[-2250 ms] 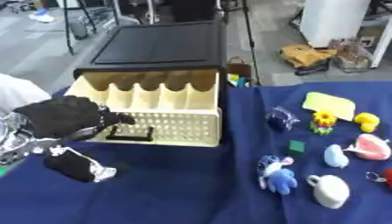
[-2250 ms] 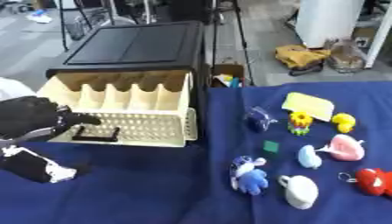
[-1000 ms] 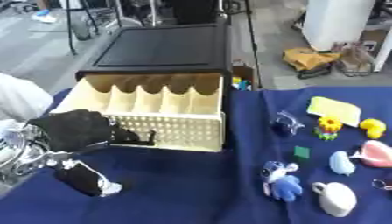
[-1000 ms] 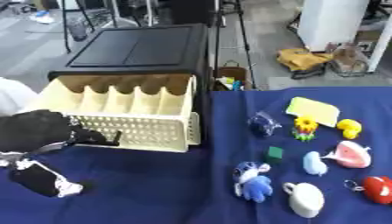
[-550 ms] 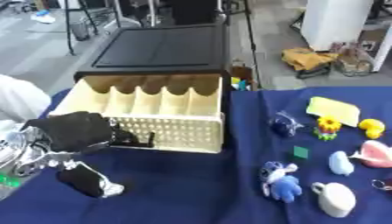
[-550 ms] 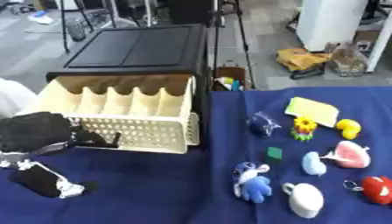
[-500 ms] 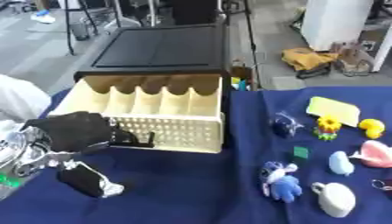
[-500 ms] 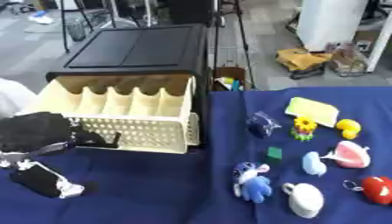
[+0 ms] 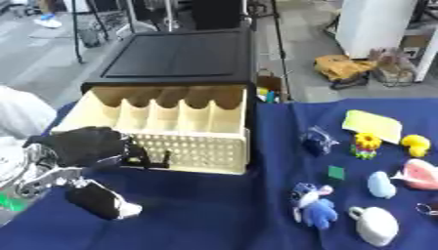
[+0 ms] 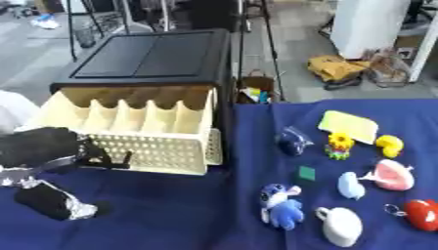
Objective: Pick up objects from table and place into drawer.
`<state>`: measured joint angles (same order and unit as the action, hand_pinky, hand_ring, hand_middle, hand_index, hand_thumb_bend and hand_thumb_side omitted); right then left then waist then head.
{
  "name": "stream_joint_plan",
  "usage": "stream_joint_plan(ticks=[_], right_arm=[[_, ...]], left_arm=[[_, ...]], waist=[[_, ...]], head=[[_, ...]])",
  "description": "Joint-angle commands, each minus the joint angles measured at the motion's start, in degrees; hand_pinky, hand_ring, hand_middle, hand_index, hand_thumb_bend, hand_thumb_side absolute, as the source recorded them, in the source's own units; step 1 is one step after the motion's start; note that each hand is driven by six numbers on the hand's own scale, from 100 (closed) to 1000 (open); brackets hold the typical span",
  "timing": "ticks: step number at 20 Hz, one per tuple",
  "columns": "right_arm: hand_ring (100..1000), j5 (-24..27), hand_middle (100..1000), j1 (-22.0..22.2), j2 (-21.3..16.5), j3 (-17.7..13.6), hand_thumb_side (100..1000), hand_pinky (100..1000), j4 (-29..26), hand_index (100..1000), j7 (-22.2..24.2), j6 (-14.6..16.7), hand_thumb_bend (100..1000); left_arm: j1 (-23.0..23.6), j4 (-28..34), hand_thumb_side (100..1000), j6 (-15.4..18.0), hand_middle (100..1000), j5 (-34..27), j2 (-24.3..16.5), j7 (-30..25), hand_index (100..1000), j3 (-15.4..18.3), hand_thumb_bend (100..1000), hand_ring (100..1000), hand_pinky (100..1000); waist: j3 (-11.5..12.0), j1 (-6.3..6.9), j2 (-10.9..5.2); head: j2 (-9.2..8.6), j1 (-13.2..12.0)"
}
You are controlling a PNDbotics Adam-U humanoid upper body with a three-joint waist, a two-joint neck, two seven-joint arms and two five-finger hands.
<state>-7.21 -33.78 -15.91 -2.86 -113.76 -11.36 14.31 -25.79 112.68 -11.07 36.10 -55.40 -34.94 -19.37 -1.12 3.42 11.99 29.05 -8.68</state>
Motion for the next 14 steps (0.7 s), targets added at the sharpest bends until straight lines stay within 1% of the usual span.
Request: stream_joint_plan(ticks=[1,8,14], right_arm=[[820,0.5,700,-0.9,-1.1,-0.4,956,745,-0.8,733,0.0,0.0,266],[820,0.6,697,-1.1,-1.2,-0.4,955,745,-0.8,733,-0.1,0.0,266],[820,0.7,695,-1.1,-1.2,-0.4,953,745,-0.8,731,-0.1,0.0,263]], left_arm=[[-0.3,-1.6,655,-1.2,162,-2.0,-0.7,0.7,712,0.5,511,145,100],[-0.9,-4.9,646,-2.1,156,-4.5,0.0,1.8,680,0.5,511,141,100],[-1.2,-5.5,656,-1.9,156,-4.7,0.0,3.1,619,0.5,495,141,100]], waist=[[-0.1,-0.13,-0.60],[-0.4,-0.13,-0.38],[-0.4,-0.02,-0.41]], head=[[-1.09,-0.3],[-1.23,-0.4],[-1.18,-0.5]])
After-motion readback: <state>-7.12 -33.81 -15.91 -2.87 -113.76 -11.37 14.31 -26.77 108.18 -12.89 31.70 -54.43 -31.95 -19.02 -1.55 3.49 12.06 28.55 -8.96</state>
